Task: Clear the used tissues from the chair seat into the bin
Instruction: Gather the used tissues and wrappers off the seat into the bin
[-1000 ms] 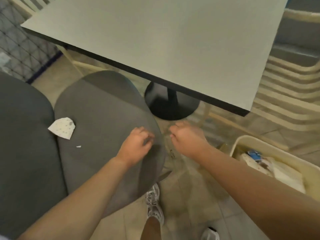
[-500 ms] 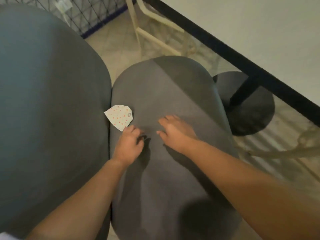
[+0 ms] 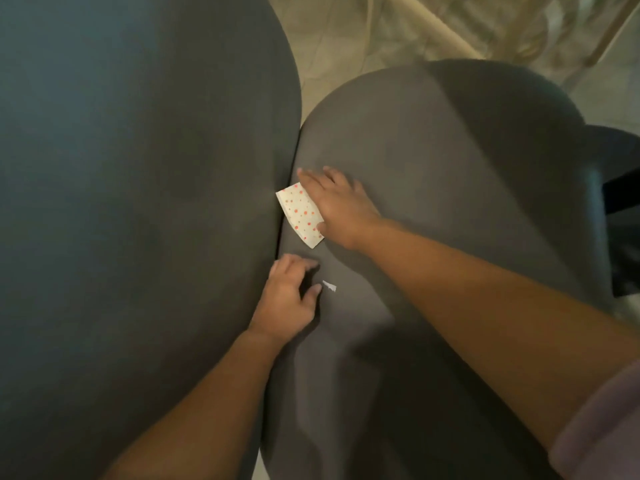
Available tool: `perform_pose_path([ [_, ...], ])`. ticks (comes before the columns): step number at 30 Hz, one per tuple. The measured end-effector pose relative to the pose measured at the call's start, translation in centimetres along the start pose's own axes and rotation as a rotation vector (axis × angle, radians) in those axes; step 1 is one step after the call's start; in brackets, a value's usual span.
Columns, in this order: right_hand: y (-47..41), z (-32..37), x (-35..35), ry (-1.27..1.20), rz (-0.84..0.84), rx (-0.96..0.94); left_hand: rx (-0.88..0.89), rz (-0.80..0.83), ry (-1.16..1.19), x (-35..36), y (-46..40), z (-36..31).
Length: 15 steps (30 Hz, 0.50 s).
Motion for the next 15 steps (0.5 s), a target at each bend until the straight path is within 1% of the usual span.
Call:
perform_pose_path([
  [3, 0.1, -0.1, 0.0, 0.046, -0.052, 0.01, 0.053, 0.087, -0.016, 1.0, -0.3, -0.2],
  [6, 0.9, -0.8, -0.2, -0.036, -0.06, 0.017, 0.138, 0.154, -0.059, 1.9, -0.6, -0.8],
  [10, 2.3, -2.1, -0.6, -0.206, -0.054, 0.013, 0.213, 0.163, -0.083, 2.1, -1.1, -1.4],
  [15, 3.8, -4.3, -2.1, -0.287, -0.142, 0.085, 0.211, 0.196, -0.101, 2.5, -1.4, -1.8],
])
Point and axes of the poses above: each hand's wrist, its own y-axis away from the middle knuckle, its own x-axis out of the palm, z = x × y, the point moved 10 cm from there along -y, towards the middle knuckle, and after that the axes turned 5 degrees about x, right-handed, at the moved point
